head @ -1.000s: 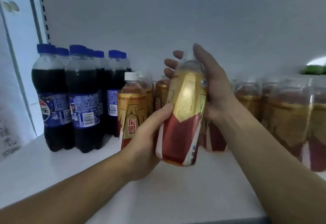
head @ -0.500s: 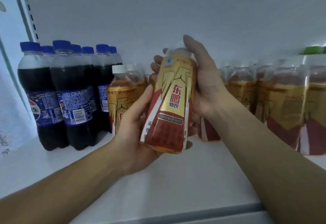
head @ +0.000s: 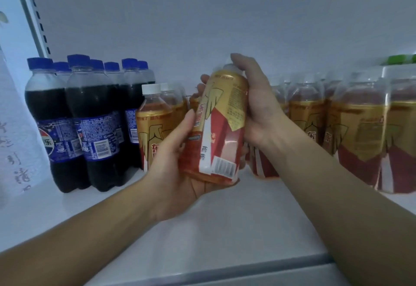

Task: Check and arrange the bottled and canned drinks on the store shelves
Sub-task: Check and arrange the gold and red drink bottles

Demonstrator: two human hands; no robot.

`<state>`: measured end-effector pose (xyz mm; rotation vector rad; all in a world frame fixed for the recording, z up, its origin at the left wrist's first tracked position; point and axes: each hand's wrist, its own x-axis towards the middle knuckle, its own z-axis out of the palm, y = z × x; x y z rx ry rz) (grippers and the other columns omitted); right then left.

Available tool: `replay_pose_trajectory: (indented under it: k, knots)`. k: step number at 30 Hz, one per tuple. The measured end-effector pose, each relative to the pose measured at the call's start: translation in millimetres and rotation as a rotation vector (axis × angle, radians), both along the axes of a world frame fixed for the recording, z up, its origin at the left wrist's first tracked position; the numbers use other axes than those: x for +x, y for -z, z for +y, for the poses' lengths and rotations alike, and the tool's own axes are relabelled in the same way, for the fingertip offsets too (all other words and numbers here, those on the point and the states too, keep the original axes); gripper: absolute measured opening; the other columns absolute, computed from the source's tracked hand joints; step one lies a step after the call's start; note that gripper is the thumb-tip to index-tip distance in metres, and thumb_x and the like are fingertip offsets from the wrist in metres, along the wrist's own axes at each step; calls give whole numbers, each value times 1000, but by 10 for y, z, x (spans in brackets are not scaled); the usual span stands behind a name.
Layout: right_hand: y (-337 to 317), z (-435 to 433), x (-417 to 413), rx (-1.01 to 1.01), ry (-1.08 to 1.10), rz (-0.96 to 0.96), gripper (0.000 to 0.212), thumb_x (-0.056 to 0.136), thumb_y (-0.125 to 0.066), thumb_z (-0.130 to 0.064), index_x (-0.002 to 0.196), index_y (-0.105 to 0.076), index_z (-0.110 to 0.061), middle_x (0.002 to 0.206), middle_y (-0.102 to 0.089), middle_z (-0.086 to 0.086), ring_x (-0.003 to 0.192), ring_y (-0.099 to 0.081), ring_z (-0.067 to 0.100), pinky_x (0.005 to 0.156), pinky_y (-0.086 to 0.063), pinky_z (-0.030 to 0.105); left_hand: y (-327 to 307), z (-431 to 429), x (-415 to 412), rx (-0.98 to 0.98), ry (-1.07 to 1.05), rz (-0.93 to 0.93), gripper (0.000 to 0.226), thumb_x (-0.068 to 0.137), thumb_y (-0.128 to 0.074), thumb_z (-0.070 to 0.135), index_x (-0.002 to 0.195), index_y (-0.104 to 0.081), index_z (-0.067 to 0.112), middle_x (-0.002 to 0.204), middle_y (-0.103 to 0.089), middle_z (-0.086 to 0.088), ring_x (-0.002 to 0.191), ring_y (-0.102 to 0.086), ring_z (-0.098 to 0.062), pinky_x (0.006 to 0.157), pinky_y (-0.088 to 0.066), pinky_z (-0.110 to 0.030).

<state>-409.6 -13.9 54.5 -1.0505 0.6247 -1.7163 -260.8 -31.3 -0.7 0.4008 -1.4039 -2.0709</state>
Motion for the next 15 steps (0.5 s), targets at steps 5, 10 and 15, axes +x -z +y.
replay_pose_trajectory:
  k: [5, 10, 15]
  knots:
    - [-7, -15, -1, -37, 189, 53, 40, 93, -67, -39, 116, -62, -6, 89, -70, 11, 81, -67, 25, 82, -58, 43, 11, 19, -72, -257, -218, -45, 53, 88, -47, 61, 120, -70, 26, 103, -77, -5, 88, -75, -22, 72, -60, -41]
    - [6, 11, 19, -52, -2, 58, 49, 88, -64, -44, 113, -62, -2, 92, -68, 12, 82, -68, 23, 85, -59, 39, -15, -12, 20, 61, 11, 35, 67, 91, -44, 64, 107, -76, 7, 104, -70, -19, 76, -70, -30, 60, -60, -39]
    - [-16, 8, -11, -86, 89, 99, 55, 89, -69, -42, 118, -62, 4, 96, -65, 15, 80, -66, 23, 80, -58, 39, -15, 18, -42, -119, -146, 20, 53, 90, -46, 58, 103, -79, 18, 105, -76, -10, 87, -75, -25, 63, -62, -39]
